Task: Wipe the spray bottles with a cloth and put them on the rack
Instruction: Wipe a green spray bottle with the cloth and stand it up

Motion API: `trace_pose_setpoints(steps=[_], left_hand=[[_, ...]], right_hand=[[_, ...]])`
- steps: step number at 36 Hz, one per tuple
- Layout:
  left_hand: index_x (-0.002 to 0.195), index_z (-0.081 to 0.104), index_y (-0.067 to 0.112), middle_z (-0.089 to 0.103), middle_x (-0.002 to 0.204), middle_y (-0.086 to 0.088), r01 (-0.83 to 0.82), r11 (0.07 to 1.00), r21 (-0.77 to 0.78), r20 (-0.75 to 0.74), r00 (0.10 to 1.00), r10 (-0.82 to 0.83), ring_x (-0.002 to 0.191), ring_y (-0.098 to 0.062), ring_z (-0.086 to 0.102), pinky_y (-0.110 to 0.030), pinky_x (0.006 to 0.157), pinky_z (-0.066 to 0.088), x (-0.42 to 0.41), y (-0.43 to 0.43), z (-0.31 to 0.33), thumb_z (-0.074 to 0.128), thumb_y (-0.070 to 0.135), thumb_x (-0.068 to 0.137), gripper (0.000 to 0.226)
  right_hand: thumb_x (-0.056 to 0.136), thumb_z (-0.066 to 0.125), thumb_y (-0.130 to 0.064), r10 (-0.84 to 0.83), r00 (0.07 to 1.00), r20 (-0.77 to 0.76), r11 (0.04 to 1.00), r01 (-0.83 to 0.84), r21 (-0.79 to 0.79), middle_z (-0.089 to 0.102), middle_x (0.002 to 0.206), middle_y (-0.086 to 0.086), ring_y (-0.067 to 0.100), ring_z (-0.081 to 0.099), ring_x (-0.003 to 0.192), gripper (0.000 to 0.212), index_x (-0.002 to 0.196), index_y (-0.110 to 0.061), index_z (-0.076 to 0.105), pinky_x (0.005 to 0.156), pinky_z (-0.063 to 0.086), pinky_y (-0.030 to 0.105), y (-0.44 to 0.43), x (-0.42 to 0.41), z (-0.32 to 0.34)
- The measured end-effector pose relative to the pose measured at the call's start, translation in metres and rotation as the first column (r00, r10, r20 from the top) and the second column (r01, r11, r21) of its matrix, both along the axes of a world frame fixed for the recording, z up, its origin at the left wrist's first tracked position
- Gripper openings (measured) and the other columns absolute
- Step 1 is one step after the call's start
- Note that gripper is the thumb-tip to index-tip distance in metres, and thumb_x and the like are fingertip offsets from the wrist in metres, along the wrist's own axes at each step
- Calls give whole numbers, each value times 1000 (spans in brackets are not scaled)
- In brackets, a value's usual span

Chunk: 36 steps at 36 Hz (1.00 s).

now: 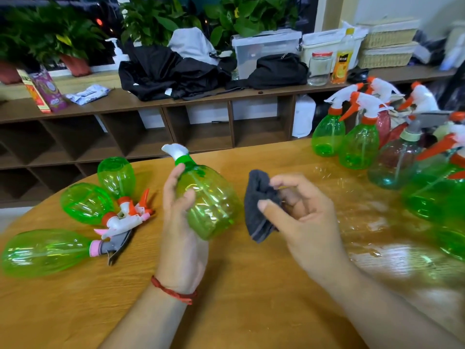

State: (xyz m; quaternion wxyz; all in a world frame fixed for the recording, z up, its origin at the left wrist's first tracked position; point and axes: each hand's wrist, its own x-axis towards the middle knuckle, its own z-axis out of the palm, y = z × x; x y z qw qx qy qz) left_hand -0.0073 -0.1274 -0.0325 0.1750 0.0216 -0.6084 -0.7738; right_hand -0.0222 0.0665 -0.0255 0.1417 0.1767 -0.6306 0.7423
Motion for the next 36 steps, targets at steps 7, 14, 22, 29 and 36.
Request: trace_pose_setpoints(steps=[7,14,22,29,36], left_hand=[[158,40,37,65,124,43,78,978,-192,-60,994,-91,118,13,63,-12,85,56,12,25,8,69,11,97,73],[148,54,31,76,125,9,100,957,-273,46,995,-91,114,-15,75,-24,85,61,12,22,3,92,17,81,77],[154,45,47,55,141,26,6,711,-703,-12,1000,-21,135,6,51,-12,106,41,11,16,-6,91,43,80,88],[155,39,51,45,139,22,-24,432,-902,-37,999,-21,123,-7,57,-32,104,53,12,14,-12,79,60,75,89],[153,43,41,48,140,8,-75,316,-946,-73,997,19,124,-23,57,-50,101,55,15,17,-6,71,58,74,86]], right_hand=[[97,73,-5,20,999,47,988,-27,152,68,125,-3,25,68,117,36,122,-30,75,102,56,52,10,-7,-14],[99,70,-3,57,994,91,992,-67,111,70,122,-2,19,68,118,33,120,-28,75,101,54,34,7,-9,-18],[98,71,0,23,998,-66,973,-7,229,68,128,-5,23,63,128,31,122,-18,75,108,52,38,9,-9,-14],[97,72,-2,-246,847,-471,751,474,460,65,124,2,15,61,118,28,124,-12,75,100,49,24,23,-26,27],[100,67,-12,126,813,-569,405,481,777,62,126,-2,21,51,106,31,128,-23,74,89,42,27,-2,-46,50]])
